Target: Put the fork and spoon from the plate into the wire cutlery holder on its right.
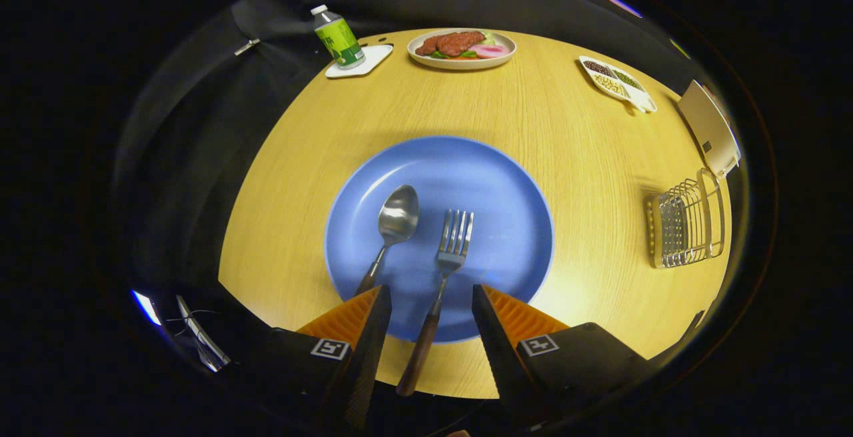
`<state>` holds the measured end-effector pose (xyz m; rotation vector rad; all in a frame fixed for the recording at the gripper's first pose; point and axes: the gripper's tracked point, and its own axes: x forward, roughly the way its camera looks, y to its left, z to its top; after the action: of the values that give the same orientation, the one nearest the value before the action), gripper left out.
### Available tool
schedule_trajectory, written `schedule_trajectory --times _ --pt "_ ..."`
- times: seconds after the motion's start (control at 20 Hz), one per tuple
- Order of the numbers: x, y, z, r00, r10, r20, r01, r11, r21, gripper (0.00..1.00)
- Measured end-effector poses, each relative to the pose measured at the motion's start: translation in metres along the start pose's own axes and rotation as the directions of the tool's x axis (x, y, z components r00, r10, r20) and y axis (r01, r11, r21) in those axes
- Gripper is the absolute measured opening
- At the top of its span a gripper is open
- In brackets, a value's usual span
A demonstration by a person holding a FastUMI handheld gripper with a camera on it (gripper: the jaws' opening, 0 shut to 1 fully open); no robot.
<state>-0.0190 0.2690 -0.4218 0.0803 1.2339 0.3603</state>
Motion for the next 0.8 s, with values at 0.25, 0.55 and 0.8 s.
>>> schedule_trajectory --times 0.25,0.55,0.8 --pt "0.020 -0.006 0.002 0.998 -0.039 -0.046 0.042 0.998 0.052 0.68" --pt "0.025 -0.016 0.001 0.996 -0.047 -0.076 0.055 0.993 0.105 0.10" --pt "0.013 -0.015 0.008 0.998 0.037 -0.045 -0.032 0.993 0.116 0.06"
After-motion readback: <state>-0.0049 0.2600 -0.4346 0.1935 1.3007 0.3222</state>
